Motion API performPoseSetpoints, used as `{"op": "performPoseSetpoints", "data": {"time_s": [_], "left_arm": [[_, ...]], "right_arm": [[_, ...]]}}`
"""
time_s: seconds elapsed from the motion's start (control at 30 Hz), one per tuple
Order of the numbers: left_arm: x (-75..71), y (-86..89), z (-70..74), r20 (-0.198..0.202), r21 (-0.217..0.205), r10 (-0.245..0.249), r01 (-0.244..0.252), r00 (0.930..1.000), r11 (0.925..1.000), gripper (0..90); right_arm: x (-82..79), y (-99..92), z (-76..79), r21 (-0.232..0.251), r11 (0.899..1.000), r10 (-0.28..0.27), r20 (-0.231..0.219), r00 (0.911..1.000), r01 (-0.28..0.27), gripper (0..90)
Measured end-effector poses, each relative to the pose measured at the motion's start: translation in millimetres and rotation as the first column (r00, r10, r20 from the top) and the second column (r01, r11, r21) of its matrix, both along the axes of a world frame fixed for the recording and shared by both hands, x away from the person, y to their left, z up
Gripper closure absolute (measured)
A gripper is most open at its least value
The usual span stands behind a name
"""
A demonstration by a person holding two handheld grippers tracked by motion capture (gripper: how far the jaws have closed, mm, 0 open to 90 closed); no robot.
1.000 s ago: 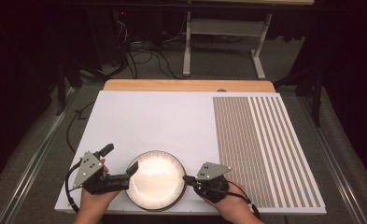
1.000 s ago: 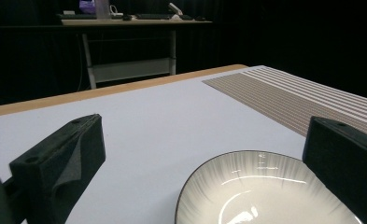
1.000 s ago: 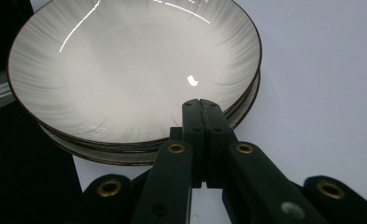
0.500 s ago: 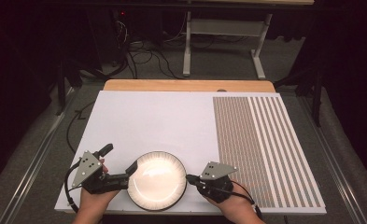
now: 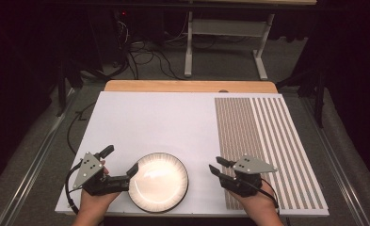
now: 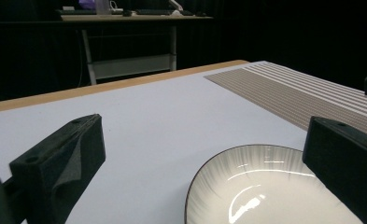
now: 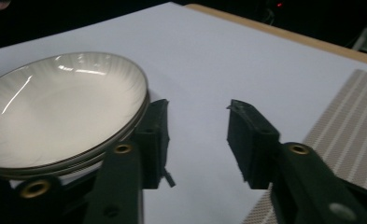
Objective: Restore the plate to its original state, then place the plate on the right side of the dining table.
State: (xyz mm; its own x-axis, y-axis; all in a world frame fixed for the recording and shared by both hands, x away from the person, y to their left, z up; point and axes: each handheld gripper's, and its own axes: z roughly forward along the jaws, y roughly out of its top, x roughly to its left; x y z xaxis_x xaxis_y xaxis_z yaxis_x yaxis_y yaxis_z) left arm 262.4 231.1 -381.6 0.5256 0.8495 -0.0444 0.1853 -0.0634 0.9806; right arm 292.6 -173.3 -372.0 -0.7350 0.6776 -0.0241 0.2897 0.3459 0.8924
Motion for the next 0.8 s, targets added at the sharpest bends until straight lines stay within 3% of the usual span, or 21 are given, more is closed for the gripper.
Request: {"op": "performPoseSetpoints", "data": {"time_s": [0.13,0.27,0.37,0.5,0.67,0.8], "left_arm": [[2.2,2.4,-2.3,-0.014,-0.001,0.002,-0.002,0.9999,1.0000,0.2],[3.7,2.3,-3.6,-0.017,0.001,-0.001,0.001,0.9998,1.0000,0.1],[4.2,1.3,-4.0,-0.019,0.020,-0.005,0.005,0.9998,0.9998,0.2],[5.1,0.3,-1.7,-0.014,0.038,-0.008,0.009,0.9999,0.9993,0.2],[7.7,1.4,-1.7,-0.029,0.031,-0.007,0.008,0.9995,0.9995,0.1],[8.1,2.6,-1.4,-0.031,0.034,-0.001,0.002,0.9995,0.9994,0.1]], "right_arm": [[0.1,-13.7,1.2,0.045,0.997,-0.062,0.032,0.9976,0.061,36.1],[3.0,-18.4,-0.9,0.076,0.993,-0.092,0.053,0.9944,0.088,2.2],[3.1,-17.4,-1.8,0.087,0.990,-0.115,0.063,0.9914,0.109,0.3],[2.5,-17.0,-0.9,0.086,0.991,-0.107,0.078,0.9912,0.100,0.3],[2.4,-18.4,0.0,0.090,0.991,-0.104,0.084,0.9911,0.096,0.5],[1.7,-17.6,0.2,0.062,0.995,-0.087,0.096,0.9916,0.081,5.4]]}}
